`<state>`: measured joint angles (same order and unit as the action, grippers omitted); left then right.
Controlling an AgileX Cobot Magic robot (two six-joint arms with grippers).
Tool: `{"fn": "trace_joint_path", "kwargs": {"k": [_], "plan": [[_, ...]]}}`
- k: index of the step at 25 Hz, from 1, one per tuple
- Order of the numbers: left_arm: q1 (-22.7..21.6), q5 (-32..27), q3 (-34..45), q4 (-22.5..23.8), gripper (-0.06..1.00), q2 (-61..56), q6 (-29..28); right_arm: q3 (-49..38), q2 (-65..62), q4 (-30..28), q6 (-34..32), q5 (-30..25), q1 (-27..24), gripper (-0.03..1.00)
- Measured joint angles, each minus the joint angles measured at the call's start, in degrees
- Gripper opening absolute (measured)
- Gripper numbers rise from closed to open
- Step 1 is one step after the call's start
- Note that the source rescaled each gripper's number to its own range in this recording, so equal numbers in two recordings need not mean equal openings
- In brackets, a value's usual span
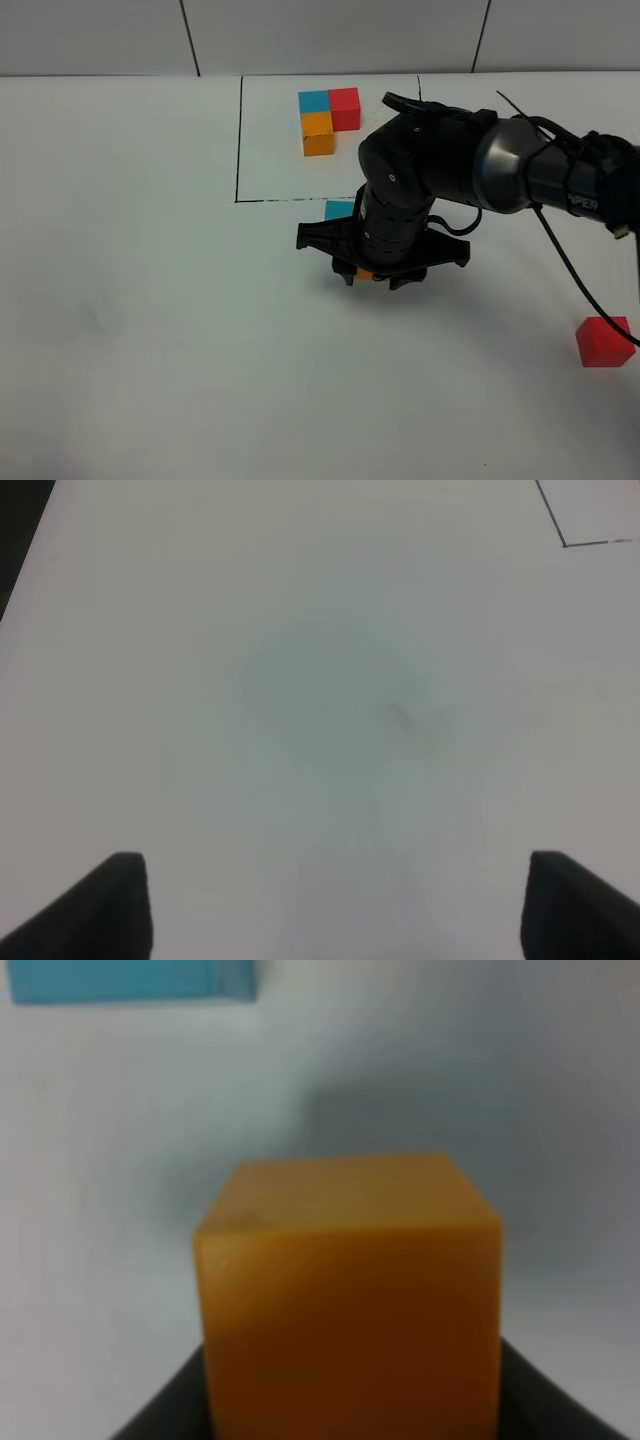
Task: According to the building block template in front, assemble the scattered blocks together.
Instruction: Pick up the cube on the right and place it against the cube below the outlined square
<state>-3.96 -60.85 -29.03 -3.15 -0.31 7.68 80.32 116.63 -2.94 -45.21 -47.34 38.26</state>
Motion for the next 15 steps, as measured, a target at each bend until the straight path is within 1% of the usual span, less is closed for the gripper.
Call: {"fn": "trace_joint_path", "kwargs": {"k": [4, 7, 11, 15], "plan": [[0.0, 0.0, 0.0, 0.0, 0.75, 0.0, 0.0, 4.2, 3.3, 0.0, 0.7, -1.6, 0.4, 0.01], [0.0, 0.0, 0.0, 0.0, 0.75, 0.0, 0.0, 6.3, 4.6, 0.0, 1.0, -1.7, 1.3, 0.01], [0.0, 0.0, 0.0, 0.0, 0.75, 0.0, 0.0, 8.1, 5.7, 0.1, 1.3, -2.0, 2.5, 0.01], [0.0, 0.0, 0.0, 0.0, 0.75, 0.0, 0.0, 9.0, 7.6, 0.2, 1.3, -1.9, 2.5, 0.01]]}}
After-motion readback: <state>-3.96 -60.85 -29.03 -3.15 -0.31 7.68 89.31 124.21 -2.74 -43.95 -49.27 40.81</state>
